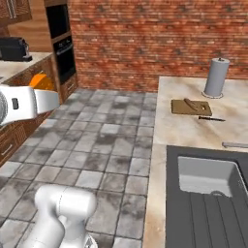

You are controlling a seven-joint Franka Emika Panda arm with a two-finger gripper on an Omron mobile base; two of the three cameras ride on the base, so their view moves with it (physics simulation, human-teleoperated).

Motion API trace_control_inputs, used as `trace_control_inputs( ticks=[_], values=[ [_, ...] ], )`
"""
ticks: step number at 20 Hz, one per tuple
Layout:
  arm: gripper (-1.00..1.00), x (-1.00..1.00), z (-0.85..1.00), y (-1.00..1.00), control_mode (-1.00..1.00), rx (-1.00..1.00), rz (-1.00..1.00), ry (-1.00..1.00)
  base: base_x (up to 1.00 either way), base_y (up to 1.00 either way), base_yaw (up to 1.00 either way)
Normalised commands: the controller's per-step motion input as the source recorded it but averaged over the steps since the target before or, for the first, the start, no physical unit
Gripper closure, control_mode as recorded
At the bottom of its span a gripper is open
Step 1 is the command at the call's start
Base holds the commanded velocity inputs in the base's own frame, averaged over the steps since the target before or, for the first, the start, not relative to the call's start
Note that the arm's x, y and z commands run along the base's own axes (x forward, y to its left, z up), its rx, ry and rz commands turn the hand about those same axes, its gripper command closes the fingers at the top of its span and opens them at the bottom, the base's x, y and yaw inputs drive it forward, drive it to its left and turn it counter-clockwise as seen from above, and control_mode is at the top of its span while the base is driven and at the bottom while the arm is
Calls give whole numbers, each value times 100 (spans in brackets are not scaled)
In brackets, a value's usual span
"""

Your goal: Retrieve the sausage and cheese from the fridge and place them on the cutting board on the counter.

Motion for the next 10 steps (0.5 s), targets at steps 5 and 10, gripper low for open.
trace_control_inputs(
  ticks=[5,10],
  values=[
    [100,0,0,0,100,0,0,0,96,43,-41],
    [100,0,0,0,100,0,0,0,92,50,-41]
  ],
)
